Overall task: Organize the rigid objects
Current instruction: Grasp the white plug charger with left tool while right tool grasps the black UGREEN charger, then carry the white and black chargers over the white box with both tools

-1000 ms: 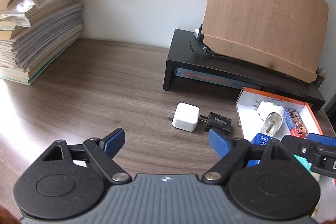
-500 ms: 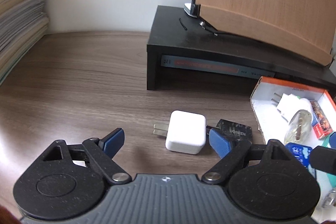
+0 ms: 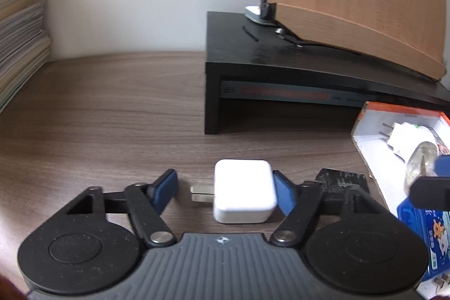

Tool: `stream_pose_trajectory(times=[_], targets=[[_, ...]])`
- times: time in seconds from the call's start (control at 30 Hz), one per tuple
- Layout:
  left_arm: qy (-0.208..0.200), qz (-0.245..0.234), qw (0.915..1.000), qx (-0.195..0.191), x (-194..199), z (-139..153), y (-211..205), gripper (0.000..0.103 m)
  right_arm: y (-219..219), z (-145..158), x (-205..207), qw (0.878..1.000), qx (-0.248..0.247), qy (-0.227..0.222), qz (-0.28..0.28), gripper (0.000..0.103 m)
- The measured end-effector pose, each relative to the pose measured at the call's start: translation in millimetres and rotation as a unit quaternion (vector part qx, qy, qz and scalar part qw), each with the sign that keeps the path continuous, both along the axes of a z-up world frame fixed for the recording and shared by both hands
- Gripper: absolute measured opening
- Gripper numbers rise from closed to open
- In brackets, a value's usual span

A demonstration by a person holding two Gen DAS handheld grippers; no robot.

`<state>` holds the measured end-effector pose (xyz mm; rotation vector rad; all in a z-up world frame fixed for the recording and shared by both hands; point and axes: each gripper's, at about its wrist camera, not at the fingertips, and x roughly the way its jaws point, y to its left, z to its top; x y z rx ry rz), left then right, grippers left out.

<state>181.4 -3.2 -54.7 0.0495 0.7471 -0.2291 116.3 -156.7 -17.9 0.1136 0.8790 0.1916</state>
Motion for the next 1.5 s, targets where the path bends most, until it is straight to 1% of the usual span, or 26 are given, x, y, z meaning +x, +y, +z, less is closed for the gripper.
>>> stream_pose_trajectory(times=[0.1,0.23,0.4,0.5,0.57,0.67,0.7,0.83,0.97,1.23,1.43,1.5], targets=[[0.002,-0.008,0.9998,-0.016,-1.1,0.6,5.4,0.058,5.4,-3.8,10.6,1.000,-0.004,0.010,0.025,0.080],[0.009,0.002,0.9994,-0.032,-4.4,2.6,18.8,0.058,16.7,-10.4,26.3,0.997,-0.029,0.022,0.065,0.080],[0.006,0.015,0.9987,-0.048,-15.3,10.3,36.4,0.058,30.7,-23.7,48.8,0.991,-0.056,0.049,0.109,0.078],[0.006,0.020,0.9982,-0.056,-20.5,14.9,44.2,0.058,40.9,-31.4,59.3,0.985,-0.085,0.064,0.135,0.078],[0.005,0.022,0.9978,-0.062,-24.5,17.4,49.0,0.058,45.1,-34.9,64.5,0.982,-0.093,0.068,0.152,0.078],[0.006,0.026,0.9974,-0.066,-29.4,18.9,52.8,0.058,46.7,-43.1,72.1,0.977,-0.090,0.090,0.170,0.069],[0.005,0.028,0.9973,-0.068,-31.3,19.3,54.0,0.058,45.7,-43.3,72.4,0.978,-0.084,0.088,0.172,0.068],[0.004,0.036,0.9966,-0.074,-39.2,21.0,60.3,0.058,48.2,-42.4,67.8,0.980,-0.084,0.084,0.161,0.068],[-0.002,0.042,0.9961,-0.077,-45.8,26.3,63.1,0.058,51.6,-35.4,53.4,0.987,-0.051,0.068,0.137,0.067],[-0.021,0.046,0.9956,-0.079,-64.1,46.1,54.4,0.058,43.1,6.0,15.6,0.993,-0.023,0.010,0.111,0.067],[-0.036,0.043,0.9956,-0.075,-83.6,65.0,34.9,0.058,16.6,34.8,-22.9,0.997,-0.022,-0.021,0.071,0.068],[-0.037,0.044,0.9957,-0.073,-92.1,70.7,25.1,0.058,0.9,43.2,-39.2,0.998,-0.017,-0.029,0.051,0.068]])
